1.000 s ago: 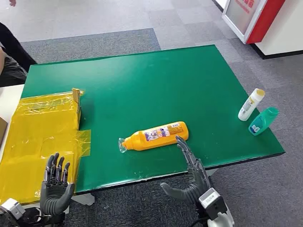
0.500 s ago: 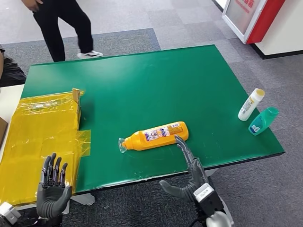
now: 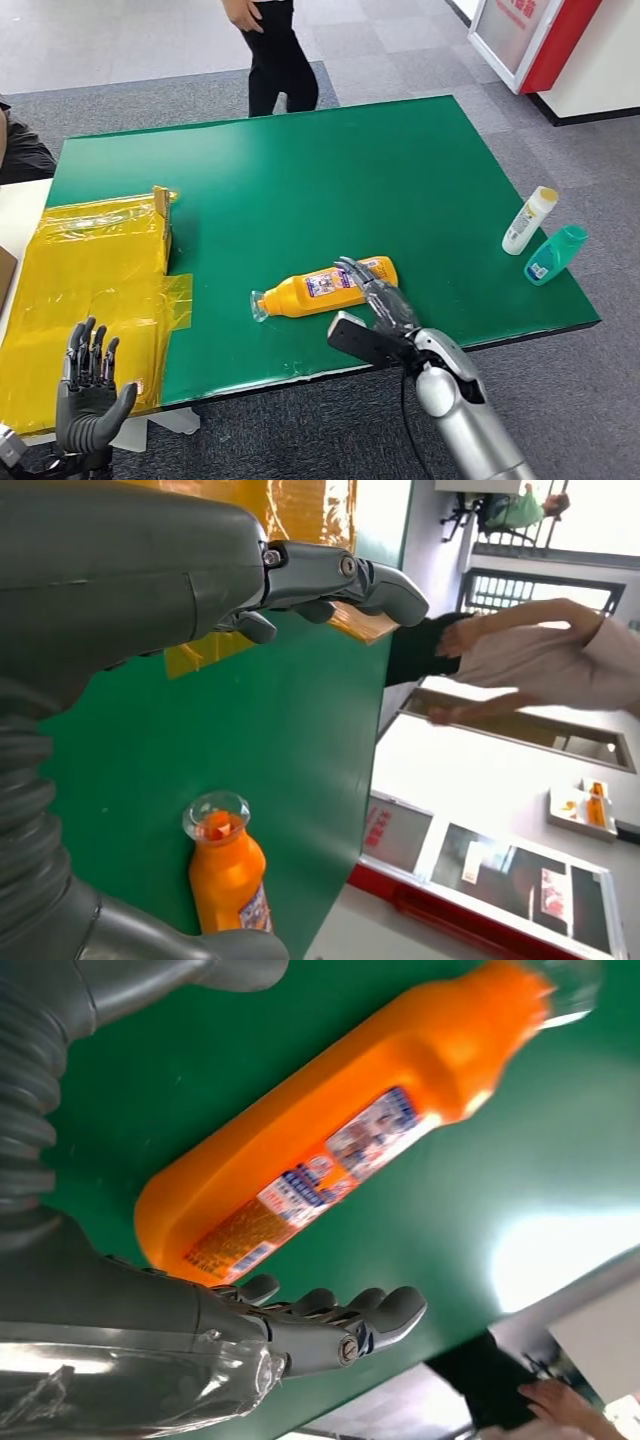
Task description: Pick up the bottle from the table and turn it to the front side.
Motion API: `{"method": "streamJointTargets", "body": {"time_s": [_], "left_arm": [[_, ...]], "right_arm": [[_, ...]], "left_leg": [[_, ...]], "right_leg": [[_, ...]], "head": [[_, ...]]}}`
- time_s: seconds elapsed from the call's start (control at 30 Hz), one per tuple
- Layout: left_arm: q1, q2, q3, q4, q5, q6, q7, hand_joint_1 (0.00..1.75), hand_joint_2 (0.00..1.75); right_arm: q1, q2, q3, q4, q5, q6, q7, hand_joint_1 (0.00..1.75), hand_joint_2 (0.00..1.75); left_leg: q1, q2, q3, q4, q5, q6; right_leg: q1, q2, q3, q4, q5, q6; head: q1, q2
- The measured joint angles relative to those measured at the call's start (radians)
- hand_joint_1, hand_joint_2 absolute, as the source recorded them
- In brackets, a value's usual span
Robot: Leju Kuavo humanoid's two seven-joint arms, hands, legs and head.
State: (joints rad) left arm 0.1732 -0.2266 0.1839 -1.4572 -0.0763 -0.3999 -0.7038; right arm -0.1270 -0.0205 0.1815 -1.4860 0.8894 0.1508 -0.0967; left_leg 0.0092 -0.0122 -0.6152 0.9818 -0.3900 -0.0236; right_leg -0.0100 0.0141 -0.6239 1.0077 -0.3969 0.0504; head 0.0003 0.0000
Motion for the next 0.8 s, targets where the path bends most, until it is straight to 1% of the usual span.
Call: {"method": "streamJointTargets", "body": {"time_s": [0.13, 0.23, 0.33, 0.47, 0.57, 0.67, 0.8], "left_arm": [[-0.007, 0.016, -0.003, 0.001, 0.017, -0.018, 0.000, 0.00, 1.75], [-0.013, 0.024, -0.006, 0.001, 0.018, -0.021, 0.000, 0.00, 1.75], [-0.018, 0.031, -0.009, 0.003, 0.022, -0.028, 0.000, 0.00, 1.75], [-0.021, 0.038, -0.014, 0.005, 0.024, -0.030, 0.000, 0.00, 1.75], [-0.025, 0.042, -0.018, 0.007, 0.026, -0.034, 0.000, 0.00, 1.75], [-0.030, 0.043, -0.021, 0.010, 0.032, -0.040, 0.000, 0.00, 1.75], [-0.038, 0.048, -0.030, 0.015, 0.034, -0.046, 0.000, 0.00, 1.75]], "right_arm": [[-0.163, -0.064, 0.050, 0.151, 0.041, 0.060, 0.052, 0.00, 1.75], [-0.264, -0.093, 0.088, 0.252, 0.053, 0.100, 0.071, 0.00, 1.75], [-0.359, -0.114, 0.127, 0.349, 0.066, 0.166, 0.091, 0.00, 1.75], [-0.475, -0.127, 0.179, 0.469, 0.074, 0.221, 0.104, 0.00, 1.75], [-0.547, -0.130, 0.218, 0.555, 0.071, 0.291, 0.107, 0.00, 1.75], [-0.606, -0.131, 0.255, 0.636, 0.061, 0.346, 0.107, 0.00, 1.75], [-0.663, -0.131, 0.302, 0.737, 0.043, 0.385, 0.097, 0.00, 1.75]], "left_leg": [[0.000, 0.000, 0.000, 0.000, 0.002, 0.001], [0.000, 0.000, -0.001, 0.000, 0.003, 0.000], [0.000, 0.000, -0.001, 0.000, 0.004, -0.001], [0.000, 0.000, -0.001, 0.000, 0.004, -0.001], [0.000, 0.000, -0.001, 0.000, 0.004, -0.001], [0.000, 0.000, -0.002, 0.000, 0.004, -0.001], [0.000, 0.000, -0.002, 0.000, 0.004, -0.001]], "right_leg": [[0.000, 0.000, 0.000, 0.000, 0.001, 0.000], [0.000, 0.000, -0.001, 0.000, 0.002, 0.000], [0.000, 0.000, -0.002, 0.000, 0.002, -0.001], [0.000, 0.000, -0.002, 0.000, 0.003, -0.001], [0.000, 0.000, -0.002, 0.000, 0.003, -0.001], [0.000, 0.000, -0.002, 0.000, 0.003, -0.001], [0.000, 0.000, -0.002, 0.000, 0.003, -0.001]], "head": [[0.000, 0.000], [0.000, 0.000], [0.000, 0.000], [0.000, 0.000], [0.000, 0.000], [0.000, 0.000], [0.000, 0.000]]}}
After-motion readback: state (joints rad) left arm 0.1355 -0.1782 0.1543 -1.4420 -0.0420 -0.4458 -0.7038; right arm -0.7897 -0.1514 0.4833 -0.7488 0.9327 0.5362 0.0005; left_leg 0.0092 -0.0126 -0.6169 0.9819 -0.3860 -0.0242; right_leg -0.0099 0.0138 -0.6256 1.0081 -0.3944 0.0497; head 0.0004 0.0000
